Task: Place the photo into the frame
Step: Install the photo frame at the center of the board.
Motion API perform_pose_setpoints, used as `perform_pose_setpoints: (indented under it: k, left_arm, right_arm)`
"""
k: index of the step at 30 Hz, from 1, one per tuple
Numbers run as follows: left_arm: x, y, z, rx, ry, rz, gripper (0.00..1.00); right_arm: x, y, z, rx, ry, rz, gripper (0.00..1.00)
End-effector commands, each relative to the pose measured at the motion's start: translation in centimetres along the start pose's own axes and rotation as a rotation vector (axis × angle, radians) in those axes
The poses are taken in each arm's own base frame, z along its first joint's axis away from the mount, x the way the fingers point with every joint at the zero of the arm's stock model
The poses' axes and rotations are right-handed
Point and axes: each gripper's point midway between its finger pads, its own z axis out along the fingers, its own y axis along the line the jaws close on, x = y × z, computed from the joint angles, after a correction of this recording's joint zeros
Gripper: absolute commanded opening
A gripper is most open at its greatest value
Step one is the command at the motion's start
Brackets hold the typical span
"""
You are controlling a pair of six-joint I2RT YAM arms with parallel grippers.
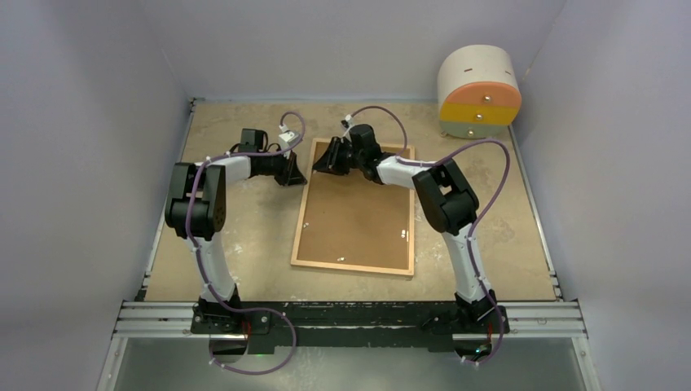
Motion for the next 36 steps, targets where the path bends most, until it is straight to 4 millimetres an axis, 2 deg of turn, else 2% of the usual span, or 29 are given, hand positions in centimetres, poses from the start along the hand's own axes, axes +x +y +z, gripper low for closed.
perform_pose_setpoints:
  k: [1,7,12,36]
  left_arm:
    - [2.8,-1.0,0.2,0.005,0.077,-0.029,0.06]
    - [2.7,-1.0,0.2,0.006,0.074,-0.029,0.06]
    - [2.7,-1.0,0.3,0.010,0.070,-0.034,0.05]
    - [2.4,-1.0,0.2,0.006,0.068,-0.025,0.04]
  right_arm:
    - [-1.0,0.6,-0.9,-0.035,-0.033,0.008,0.30]
    - [-0.5,-1.2,0.4,-0.002,-0.018,0.021,0.29]
    - [-1.0,-2.1,1.3,0.021,-0.045,0.028,0.28]
    - [1.0,-3.0,3.0,0.066,0.004,0.075,0.25]
